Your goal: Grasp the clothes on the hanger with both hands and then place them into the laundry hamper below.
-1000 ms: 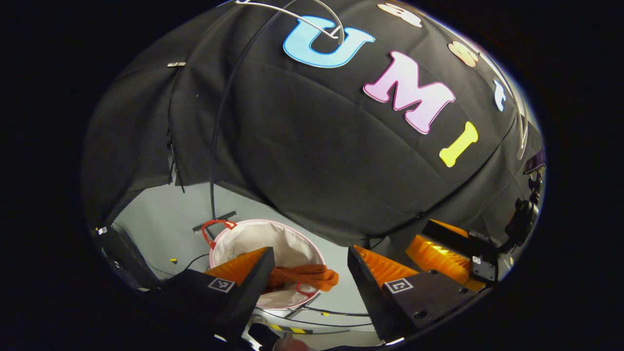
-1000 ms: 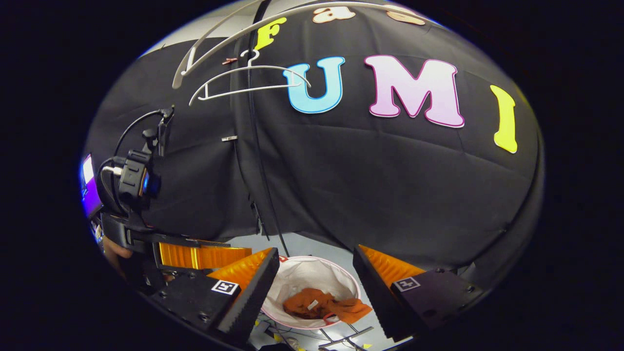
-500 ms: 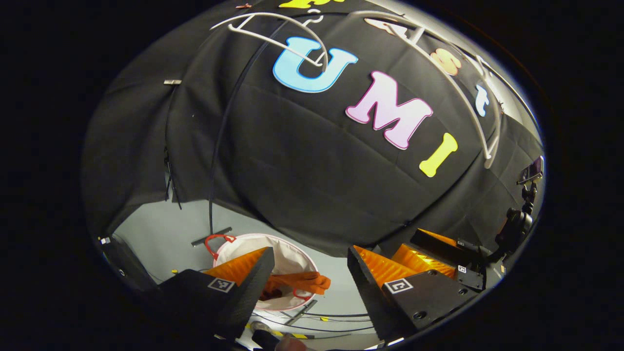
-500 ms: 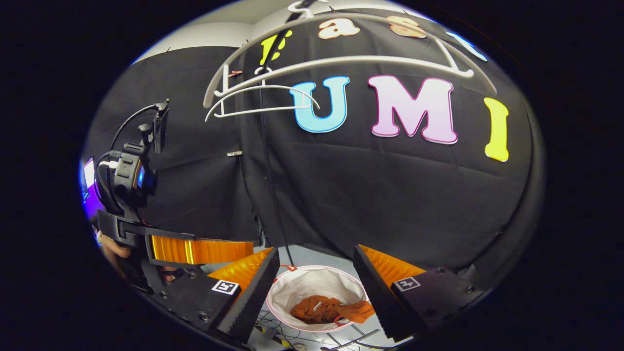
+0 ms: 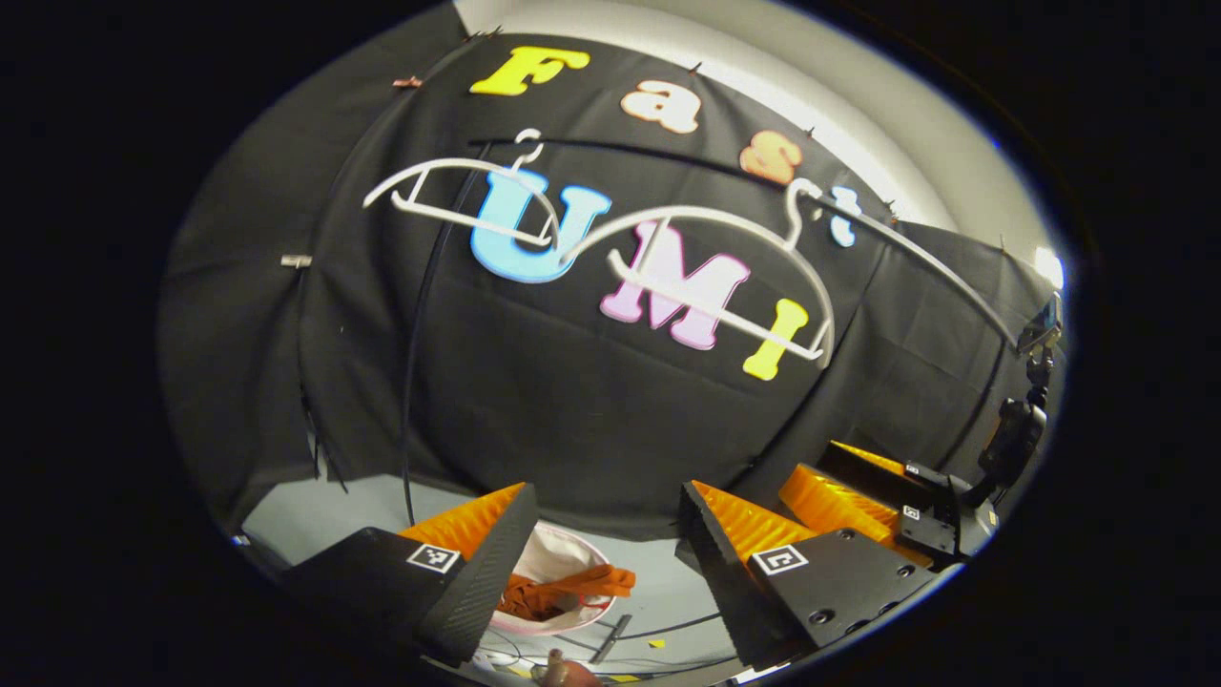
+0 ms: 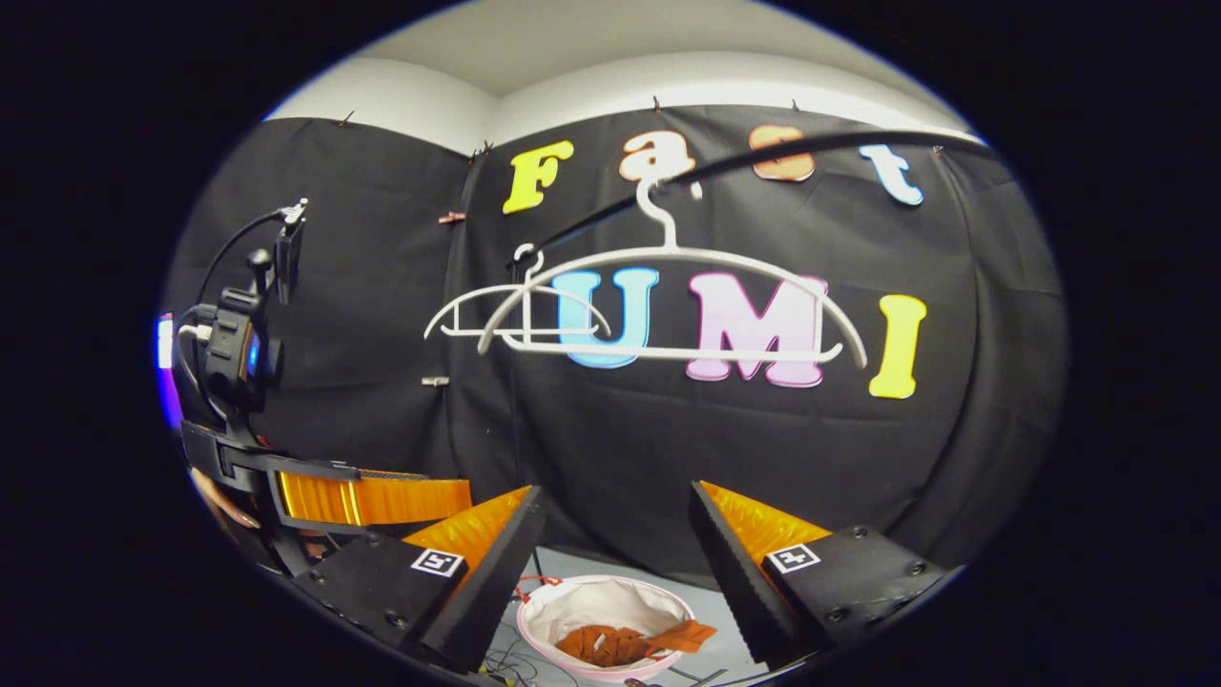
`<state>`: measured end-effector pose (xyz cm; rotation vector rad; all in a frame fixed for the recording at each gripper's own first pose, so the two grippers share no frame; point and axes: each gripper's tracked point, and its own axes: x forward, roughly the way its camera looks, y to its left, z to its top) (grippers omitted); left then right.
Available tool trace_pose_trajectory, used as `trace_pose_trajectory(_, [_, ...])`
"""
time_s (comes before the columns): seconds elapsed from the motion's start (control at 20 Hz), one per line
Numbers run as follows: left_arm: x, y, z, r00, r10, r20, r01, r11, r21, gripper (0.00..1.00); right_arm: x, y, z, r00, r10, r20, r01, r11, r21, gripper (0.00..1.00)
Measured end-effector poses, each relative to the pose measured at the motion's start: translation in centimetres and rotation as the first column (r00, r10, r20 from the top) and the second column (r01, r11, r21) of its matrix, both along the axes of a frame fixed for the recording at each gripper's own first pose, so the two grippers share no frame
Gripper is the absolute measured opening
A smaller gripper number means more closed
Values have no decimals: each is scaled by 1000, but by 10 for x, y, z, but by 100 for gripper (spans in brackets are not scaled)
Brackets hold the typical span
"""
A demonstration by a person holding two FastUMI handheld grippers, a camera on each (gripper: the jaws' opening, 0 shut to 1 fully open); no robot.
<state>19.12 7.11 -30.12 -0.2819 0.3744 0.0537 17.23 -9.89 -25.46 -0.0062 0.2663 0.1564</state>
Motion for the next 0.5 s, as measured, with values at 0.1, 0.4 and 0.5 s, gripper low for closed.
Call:
trace_pose_trajectory(0.1, [-15, -7, 43, 995, -44, 87, 42, 999, 29, 95, -17, 4, 31, 998, -42, 57, 43, 999, -16, 99])
trace_pose_trajectory(0.4, [-100, -18, 137, 967, -105, 231, 70, 986, 153, 95, -80, 35, 118, 966, -158, 207, 151, 987, 48, 99])
trace_pose_trajectory(0.5, [-127, -22, 159, 955, -125, 269, 77, 980, 182, 92, -98, 46, 138, 956, -162, 244, 158, 987, 35, 100])
